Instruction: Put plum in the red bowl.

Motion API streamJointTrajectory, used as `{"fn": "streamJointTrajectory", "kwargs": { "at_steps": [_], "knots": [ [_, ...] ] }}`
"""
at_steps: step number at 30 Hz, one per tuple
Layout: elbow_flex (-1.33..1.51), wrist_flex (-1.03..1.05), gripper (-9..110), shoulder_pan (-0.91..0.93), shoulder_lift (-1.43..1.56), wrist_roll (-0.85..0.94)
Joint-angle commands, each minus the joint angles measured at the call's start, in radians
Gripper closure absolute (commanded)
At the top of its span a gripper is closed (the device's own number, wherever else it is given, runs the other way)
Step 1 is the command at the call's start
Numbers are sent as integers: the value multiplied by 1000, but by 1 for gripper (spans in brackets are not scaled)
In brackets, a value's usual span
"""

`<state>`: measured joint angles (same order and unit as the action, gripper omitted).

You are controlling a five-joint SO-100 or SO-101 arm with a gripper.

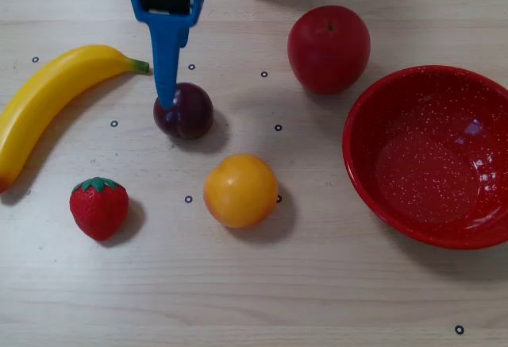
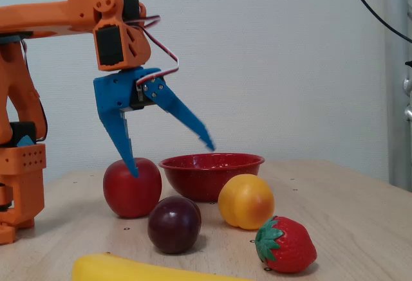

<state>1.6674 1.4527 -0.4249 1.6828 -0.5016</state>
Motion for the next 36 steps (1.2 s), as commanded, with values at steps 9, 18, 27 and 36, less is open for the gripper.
{"fn": "streamJointTrajectory", "kwargs": {
  "at_steps": [9,18,27,36],
  "knots": [
    [12,-94,46,-49,-58,-87],
    [34,-195,46,-48,-146,-94],
    [14,-253,46,-43,-235,-100],
    [-11,-304,46,-20,-305,-94]
  ]
}}
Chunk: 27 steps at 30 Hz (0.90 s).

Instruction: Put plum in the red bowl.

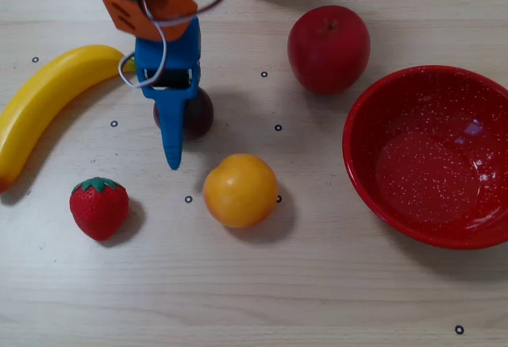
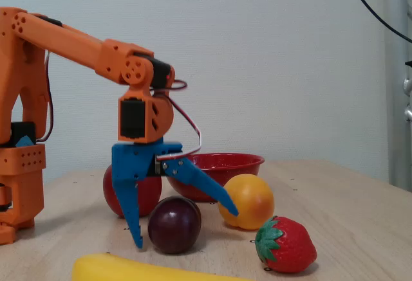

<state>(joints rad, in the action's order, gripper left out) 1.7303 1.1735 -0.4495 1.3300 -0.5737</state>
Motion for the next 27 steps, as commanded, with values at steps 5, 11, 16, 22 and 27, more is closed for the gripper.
{"fn": "streamJointTrajectory", "kwargs": {
  "at_steps": [5,11,16,22,27],
  "knots": [
    [-87,-29,46,20,31,-9],
    [-91,-26,46,23,25,-9],
    [-86,-25,46,29,23,-14],
    [-84,-17,46,43,26,-6],
    [-75,-15,46,48,35,0]
  ]
}}
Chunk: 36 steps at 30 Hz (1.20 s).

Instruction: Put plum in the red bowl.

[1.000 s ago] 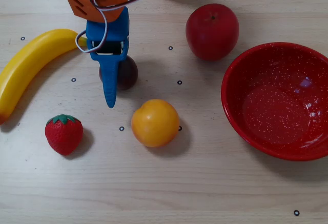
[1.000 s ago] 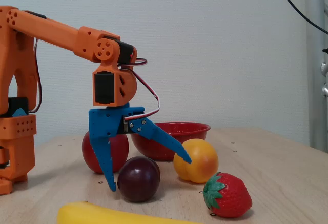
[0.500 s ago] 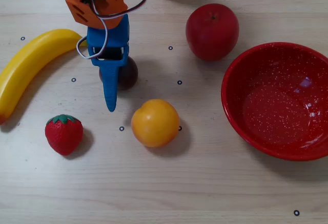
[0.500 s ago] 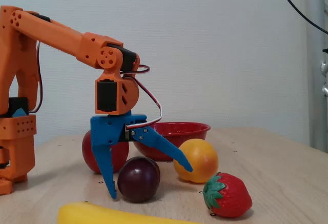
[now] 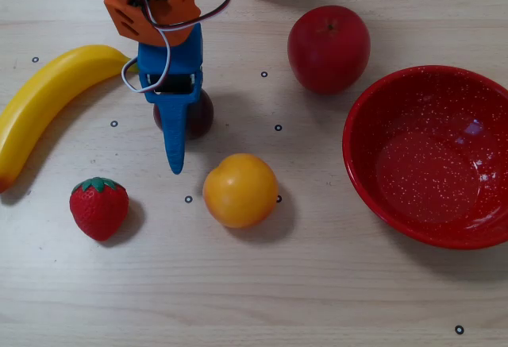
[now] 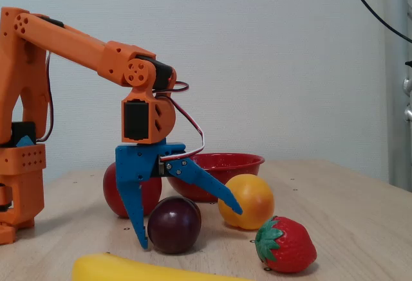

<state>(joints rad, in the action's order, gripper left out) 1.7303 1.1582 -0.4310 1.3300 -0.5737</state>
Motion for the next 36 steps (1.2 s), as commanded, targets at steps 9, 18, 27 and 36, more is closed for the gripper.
{"fn": "streamJointTrajectory", "kwargs": {
  "at_steps": [9,18,27,36],
  "knots": [
    [-74,-9,47,18,32,5],
    [-78,-11,51,8,32,18],
    [-86,0,57,3,29,34],
    [-81,-5,63,2,37,43]
  ]
}}
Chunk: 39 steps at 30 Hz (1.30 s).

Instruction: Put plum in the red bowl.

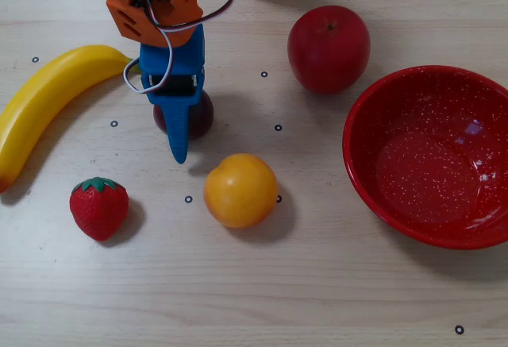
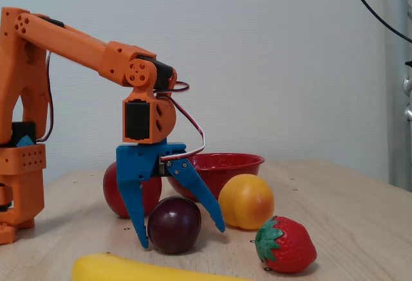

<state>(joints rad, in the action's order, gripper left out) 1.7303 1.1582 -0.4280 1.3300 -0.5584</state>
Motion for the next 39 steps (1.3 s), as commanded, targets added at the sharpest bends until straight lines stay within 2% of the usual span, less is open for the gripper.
{"fn": "streamJointTrajectory", "kwargs": {
  "at_steps": [1,5,16,21,32,39],
  "knots": [
    [-78,-6,64,-2,38,29],
    [-80,2,70,2,46,44],
    [-83,28,101,9,69,48],
    [-143,129,101,23,132,77],
    [-511,609,101,192,288,247],
    [-598,650,101,445,407,414]
  ]
}}
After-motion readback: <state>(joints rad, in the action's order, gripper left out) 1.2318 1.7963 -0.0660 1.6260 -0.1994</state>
